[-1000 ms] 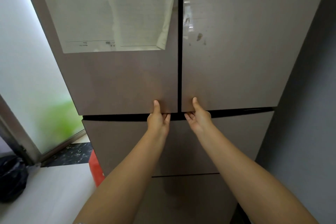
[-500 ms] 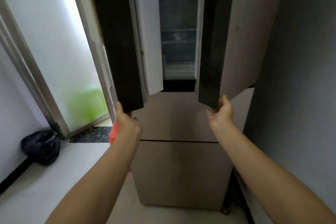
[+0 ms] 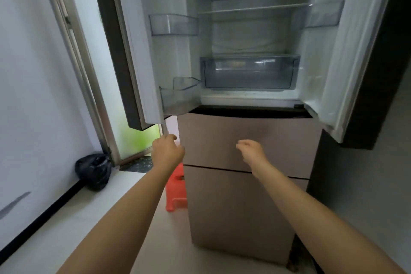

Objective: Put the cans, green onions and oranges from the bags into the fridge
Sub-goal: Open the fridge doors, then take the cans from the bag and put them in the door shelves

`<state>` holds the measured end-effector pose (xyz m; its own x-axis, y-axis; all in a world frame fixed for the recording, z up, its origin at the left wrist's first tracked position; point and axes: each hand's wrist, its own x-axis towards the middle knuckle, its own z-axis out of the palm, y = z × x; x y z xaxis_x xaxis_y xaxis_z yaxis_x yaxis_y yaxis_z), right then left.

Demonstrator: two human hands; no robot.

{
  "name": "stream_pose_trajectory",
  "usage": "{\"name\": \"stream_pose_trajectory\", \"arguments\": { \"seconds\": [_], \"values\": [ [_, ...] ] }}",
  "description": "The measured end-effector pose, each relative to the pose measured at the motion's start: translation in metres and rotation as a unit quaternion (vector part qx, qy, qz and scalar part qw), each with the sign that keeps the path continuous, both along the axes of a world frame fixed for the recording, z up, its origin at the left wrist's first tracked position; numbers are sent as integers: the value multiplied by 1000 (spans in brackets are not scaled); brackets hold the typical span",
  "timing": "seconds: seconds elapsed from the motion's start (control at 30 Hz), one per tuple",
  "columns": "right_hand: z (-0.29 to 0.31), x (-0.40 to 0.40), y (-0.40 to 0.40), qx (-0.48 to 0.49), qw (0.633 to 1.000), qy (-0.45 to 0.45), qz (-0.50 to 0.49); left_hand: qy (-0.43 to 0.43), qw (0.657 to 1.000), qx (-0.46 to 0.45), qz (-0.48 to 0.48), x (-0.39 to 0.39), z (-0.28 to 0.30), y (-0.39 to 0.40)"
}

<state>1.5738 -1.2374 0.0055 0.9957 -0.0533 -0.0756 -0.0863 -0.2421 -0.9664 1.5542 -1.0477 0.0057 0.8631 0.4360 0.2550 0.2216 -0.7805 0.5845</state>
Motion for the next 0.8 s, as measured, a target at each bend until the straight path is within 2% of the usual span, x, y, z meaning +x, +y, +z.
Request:
{"name": "stream_pose_trajectory", "arguments": {
  "seconds": [0.03, 0.1, 0.2, 0.43, 0.67, 0.8],
  "values": [
    [4, -7, 11, -94, 994, -40, 31, 7, 998, 55, -6, -7, 3, 7],
    [14, -20, 37, -246, 959, -104, 91, 14, 988, 153, -10, -24, 9, 23],
    [22, -40, 86, -350, 913, -164, 135, 26, 969, 246, -7, -58, 14, 55],
    [7, -129, 232, -386, 866, -244, 201, 112, 945, 303, 50, -202, -11, 178],
    [-43, -268, 404, -375, 804, -303, 349, 237, 916, 273, 173, -381, -65, 324],
    [-80, -339, 487, -377, 759, -300, 438, 298, 895, 232, 236, -468, -103, 395]
  ]
}}
